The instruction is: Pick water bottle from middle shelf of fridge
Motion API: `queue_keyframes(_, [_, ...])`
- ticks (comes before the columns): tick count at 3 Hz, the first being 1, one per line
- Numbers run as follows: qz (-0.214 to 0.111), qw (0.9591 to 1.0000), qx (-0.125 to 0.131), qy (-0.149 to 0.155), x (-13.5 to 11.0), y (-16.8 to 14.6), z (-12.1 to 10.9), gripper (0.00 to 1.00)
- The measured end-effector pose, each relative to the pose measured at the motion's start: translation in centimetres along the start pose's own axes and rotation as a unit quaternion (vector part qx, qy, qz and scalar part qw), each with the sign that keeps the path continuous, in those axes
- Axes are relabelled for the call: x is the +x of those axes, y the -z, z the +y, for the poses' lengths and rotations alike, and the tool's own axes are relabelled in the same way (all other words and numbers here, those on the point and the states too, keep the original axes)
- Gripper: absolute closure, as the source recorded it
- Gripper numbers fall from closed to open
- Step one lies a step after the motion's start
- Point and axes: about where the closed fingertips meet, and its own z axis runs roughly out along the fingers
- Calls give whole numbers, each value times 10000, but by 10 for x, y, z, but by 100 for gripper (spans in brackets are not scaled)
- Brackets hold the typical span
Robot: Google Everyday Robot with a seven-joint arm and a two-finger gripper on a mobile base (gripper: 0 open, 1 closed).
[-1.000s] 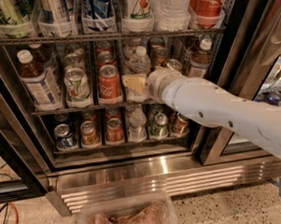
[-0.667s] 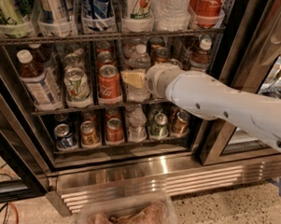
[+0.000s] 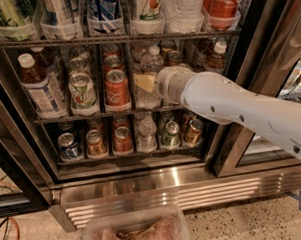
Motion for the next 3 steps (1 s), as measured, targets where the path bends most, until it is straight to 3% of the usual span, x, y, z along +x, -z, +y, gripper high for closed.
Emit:
queue_keyframes(2, [1, 10000, -8, -3, 0, 0, 0, 88])
queue_keyframes(3, [-40, 10000, -62, -33, -5, 10, 8, 100])
